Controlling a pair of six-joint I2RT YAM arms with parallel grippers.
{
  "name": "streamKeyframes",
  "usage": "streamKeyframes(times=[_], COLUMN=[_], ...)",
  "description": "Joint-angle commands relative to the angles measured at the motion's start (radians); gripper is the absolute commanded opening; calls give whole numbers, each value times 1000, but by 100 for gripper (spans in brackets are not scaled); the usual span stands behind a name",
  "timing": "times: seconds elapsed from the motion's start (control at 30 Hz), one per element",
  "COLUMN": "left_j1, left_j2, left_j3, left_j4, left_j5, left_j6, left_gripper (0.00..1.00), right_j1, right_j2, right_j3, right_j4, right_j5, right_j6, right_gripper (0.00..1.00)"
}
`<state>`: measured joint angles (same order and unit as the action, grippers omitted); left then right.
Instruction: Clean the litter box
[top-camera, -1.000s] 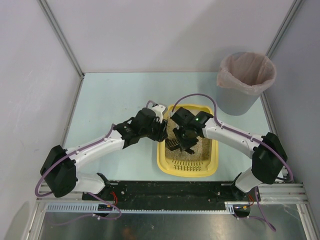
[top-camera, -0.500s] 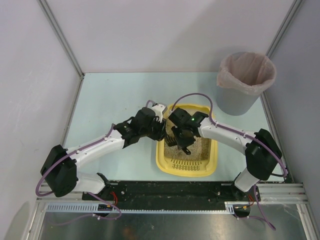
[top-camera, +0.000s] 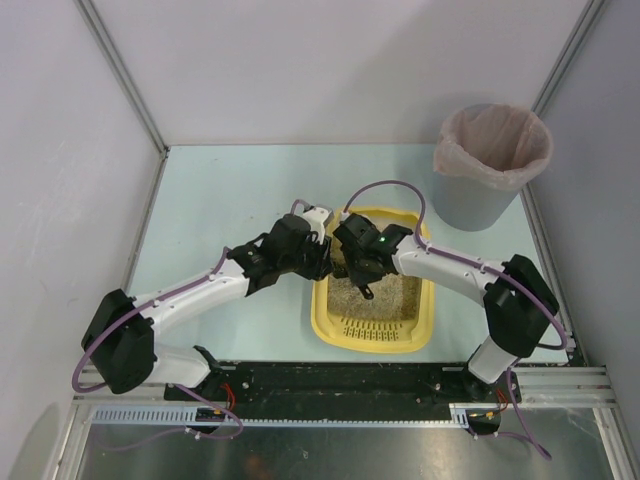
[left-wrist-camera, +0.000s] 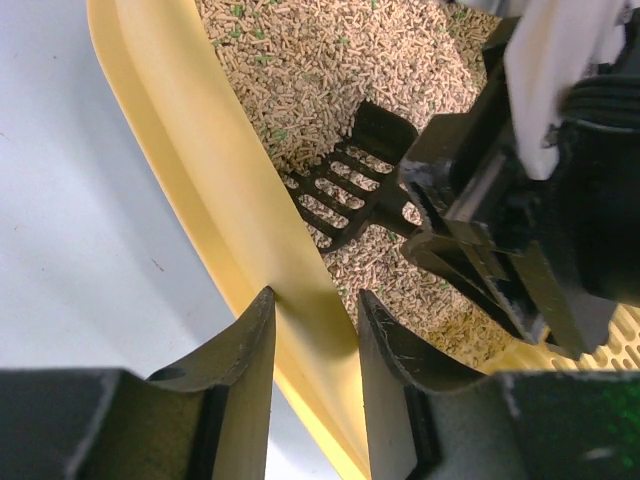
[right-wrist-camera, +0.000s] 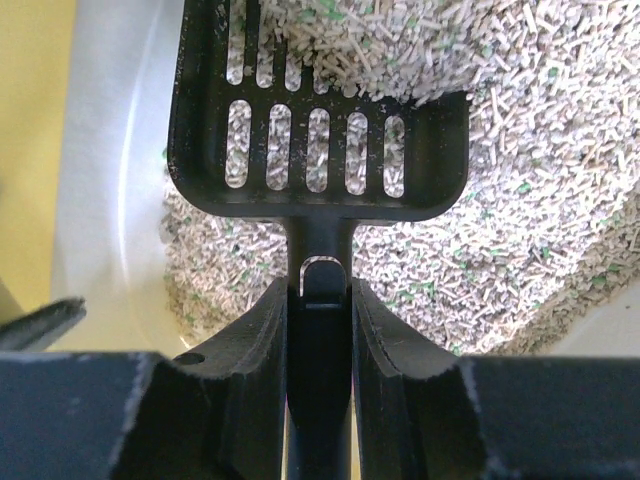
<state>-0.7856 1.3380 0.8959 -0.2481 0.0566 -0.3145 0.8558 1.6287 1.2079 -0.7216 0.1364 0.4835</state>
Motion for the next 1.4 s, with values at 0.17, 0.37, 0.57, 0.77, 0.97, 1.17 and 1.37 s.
streamKeyframes(times=[0.17, 0.37, 0.57, 0.77, 0.97, 1.17, 1.37], left_j1=[-1, 0, 0, -1, -1, -1, -1], left_j2=[38, 35, 33, 24, 12, -5, -37], left_j3=[-23, -25, -25, -26, -31, -31, -28], left_j4=[-17, -16, -16, -14, -16, -16, -17], left_j5=[43, 46, 49, 49, 51, 54, 52], left_j6=[-3, -6, -6, -12, -17, -23, -29], left_gripper=[38, 37, 37, 38, 39, 41, 57], right_j1=[0, 3, 2, 9, 15, 25, 52], right_j2=[51, 22, -21, -61, -96, -127, -194], right_j3=[-21, -88, -183, -263, -317, -375, -426], right_j4=[298, 384, 490, 586, 654, 711, 711], right_j5=[138, 190, 247, 316, 376, 420, 482], right_j6=[26, 46, 70, 81, 102, 141, 145], right_gripper=[0, 0, 0, 0, 0, 0, 0])
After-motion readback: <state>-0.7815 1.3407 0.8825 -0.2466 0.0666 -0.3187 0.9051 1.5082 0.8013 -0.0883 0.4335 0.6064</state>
